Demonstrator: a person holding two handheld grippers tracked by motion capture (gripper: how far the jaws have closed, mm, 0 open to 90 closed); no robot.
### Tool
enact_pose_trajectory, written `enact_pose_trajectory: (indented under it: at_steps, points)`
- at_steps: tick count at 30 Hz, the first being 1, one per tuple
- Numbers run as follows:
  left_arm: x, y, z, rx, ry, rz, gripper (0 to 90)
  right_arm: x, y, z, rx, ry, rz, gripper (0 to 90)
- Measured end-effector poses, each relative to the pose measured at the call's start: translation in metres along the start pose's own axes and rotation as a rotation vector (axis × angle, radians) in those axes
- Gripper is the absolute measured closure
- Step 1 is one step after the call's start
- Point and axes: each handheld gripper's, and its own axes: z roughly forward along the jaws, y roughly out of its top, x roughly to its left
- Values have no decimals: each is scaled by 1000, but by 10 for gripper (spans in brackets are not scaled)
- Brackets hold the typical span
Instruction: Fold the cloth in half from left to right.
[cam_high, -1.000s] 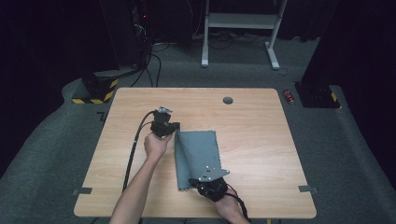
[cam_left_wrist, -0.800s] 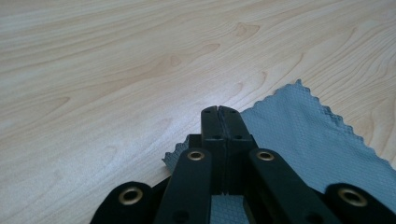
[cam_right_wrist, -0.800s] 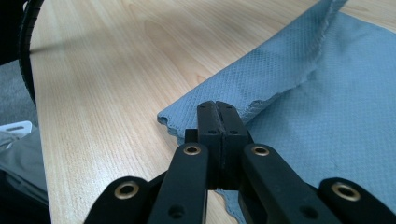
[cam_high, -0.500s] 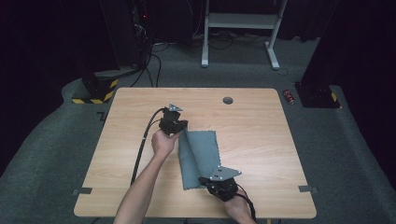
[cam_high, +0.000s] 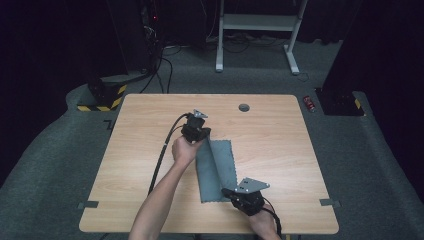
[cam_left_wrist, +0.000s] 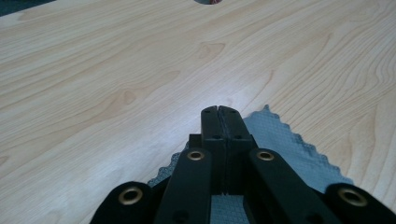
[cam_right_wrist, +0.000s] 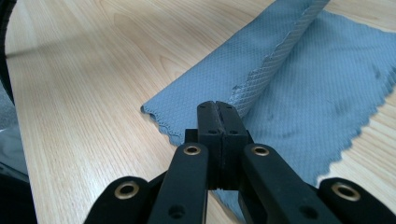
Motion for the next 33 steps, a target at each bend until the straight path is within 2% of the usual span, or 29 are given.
enact_pose_trajectory:
  at_steps: [7, 11, 14, 22, 27, 29, 31, 33]
  points:
    - [-16, 11, 22, 21, -26, 24, 898, -4, -6, -10, 2, -20, 18, 900]
    - [-26, 12, 38, 57, -27, 55, 898, -8, -12, -13, 19, -28, 24, 900]
    - [-30, 11, 45, 73, -32, 49, 897, -11, -18, -13, 28, -32, 42, 900]
    - [-38, 13, 57, 96, -36, 80, 897, -16, -27, -16, 42, -41, 65, 900]
    - [-40, 11, 62, 103, -32, 69, 892, -18, -29, -15, 54, -39, 79, 899]
    - [-38, 11, 62, 94, -56, 35, 848, -19, -30, -14, 59, -40, 80, 897]
    - [-37, 12, 61, 90, -88, -7, 740, -21, -30, -13, 66, -39, 87, 890]
    - [-38, 12, 57, 84, -79, -8, 634, -23, -30, -13, 76, -37, 75, 856]
